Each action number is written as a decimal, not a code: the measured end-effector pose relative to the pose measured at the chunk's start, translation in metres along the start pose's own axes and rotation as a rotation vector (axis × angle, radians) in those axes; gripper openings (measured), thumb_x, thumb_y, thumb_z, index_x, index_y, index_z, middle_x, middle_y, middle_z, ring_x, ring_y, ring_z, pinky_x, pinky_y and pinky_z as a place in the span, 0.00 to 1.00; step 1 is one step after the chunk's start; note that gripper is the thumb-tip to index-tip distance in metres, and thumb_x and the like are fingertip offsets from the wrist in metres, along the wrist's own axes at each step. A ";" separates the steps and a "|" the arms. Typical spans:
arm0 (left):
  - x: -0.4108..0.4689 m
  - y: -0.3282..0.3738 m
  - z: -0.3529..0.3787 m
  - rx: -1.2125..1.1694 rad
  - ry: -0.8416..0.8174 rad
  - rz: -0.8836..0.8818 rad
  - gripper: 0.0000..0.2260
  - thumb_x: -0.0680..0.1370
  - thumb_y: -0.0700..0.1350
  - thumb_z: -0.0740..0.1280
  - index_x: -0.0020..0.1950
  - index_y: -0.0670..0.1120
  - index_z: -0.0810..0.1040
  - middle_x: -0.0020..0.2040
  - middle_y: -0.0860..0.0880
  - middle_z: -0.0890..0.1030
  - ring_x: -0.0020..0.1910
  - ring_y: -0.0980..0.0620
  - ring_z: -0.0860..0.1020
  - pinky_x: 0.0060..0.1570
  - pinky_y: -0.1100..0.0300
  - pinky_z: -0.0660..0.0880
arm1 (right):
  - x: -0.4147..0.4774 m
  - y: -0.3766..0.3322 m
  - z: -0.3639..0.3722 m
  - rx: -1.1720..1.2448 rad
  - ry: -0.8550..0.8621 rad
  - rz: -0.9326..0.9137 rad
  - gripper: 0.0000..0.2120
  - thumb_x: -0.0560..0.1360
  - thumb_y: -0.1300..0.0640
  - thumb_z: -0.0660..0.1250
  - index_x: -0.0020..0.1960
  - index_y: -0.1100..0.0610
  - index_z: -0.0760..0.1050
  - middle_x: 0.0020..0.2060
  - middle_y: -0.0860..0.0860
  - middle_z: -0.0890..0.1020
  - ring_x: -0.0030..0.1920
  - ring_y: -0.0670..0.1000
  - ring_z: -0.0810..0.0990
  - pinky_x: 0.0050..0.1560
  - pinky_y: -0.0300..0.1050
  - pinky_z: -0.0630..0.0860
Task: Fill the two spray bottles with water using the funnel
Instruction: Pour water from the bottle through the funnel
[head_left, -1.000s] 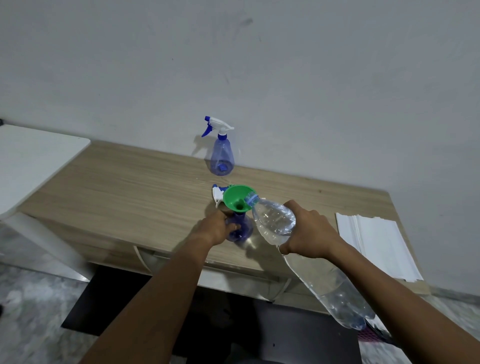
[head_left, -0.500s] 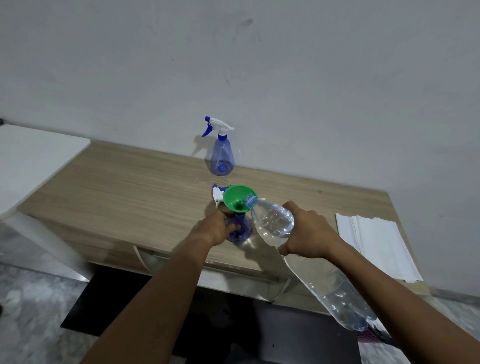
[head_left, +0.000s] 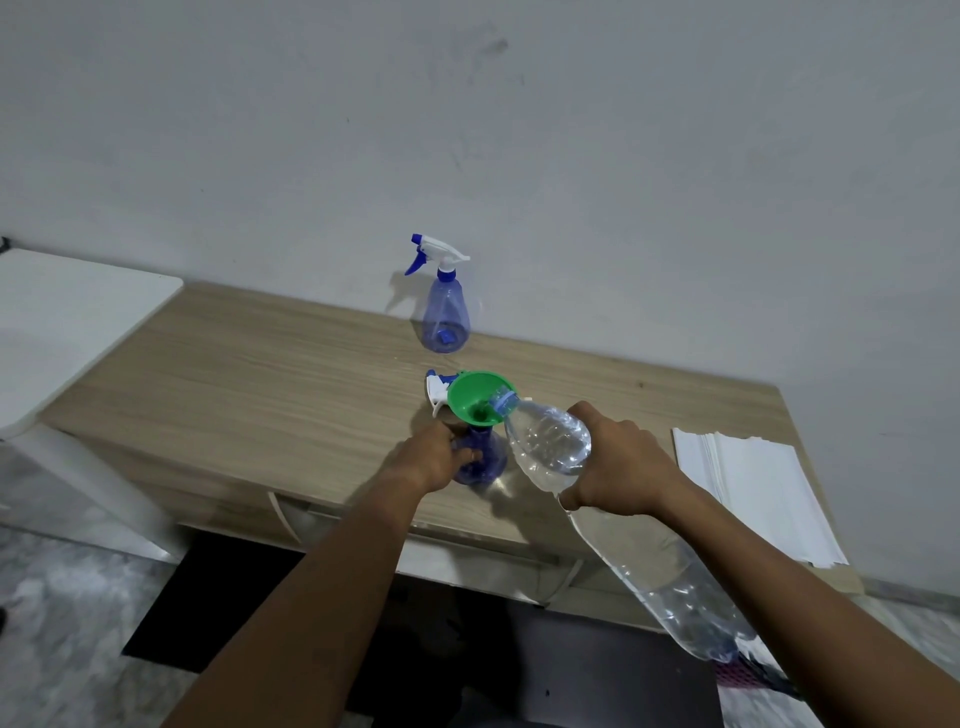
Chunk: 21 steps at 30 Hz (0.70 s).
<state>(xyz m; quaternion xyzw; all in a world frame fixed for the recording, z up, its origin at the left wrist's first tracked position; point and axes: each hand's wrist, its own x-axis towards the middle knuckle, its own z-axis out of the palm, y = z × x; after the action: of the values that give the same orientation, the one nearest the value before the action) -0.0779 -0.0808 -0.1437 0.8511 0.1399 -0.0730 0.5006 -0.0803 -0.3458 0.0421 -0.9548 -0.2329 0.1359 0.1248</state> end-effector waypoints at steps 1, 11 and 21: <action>-0.002 0.003 0.000 0.007 -0.005 -0.003 0.20 0.62 0.62 0.71 0.53 0.72 0.77 0.54 0.59 0.85 0.58 0.49 0.83 0.62 0.43 0.79 | 0.000 0.000 0.000 0.001 -0.001 -0.001 0.39 0.57 0.44 0.80 0.63 0.45 0.66 0.44 0.47 0.82 0.43 0.52 0.79 0.44 0.48 0.78; -0.006 0.007 -0.001 0.018 0.004 -0.025 0.19 0.62 0.62 0.72 0.50 0.77 0.74 0.55 0.56 0.85 0.58 0.48 0.83 0.63 0.43 0.78 | 0.000 0.000 -0.003 -0.003 0.000 -0.007 0.38 0.58 0.45 0.80 0.63 0.46 0.66 0.43 0.47 0.82 0.42 0.53 0.79 0.45 0.50 0.79; -0.009 0.010 -0.002 0.021 0.023 -0.042 0.23 0.60 0.64 0.71 0.54 0.75 0.73 0.56 0.53 0.85 0.59 0.45 0.83 0.62 0.41 0.79 | 0.000 0.000 -0.006 -0.008 -0.008 -0.012 0.41 0.58 0.45 0.80 0.66 0.46 0.66 0.41 0.46 0.81 0.42 0.52 0.79 0.45 0.50 0.79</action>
<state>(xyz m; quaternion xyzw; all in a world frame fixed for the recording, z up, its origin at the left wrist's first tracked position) -0.0829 -0.0850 -0.1322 0.8540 0.1628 -0.0753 0.4884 -0.0787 -0.3464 0.0474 -0.9533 -0.2399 0.1382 0.1209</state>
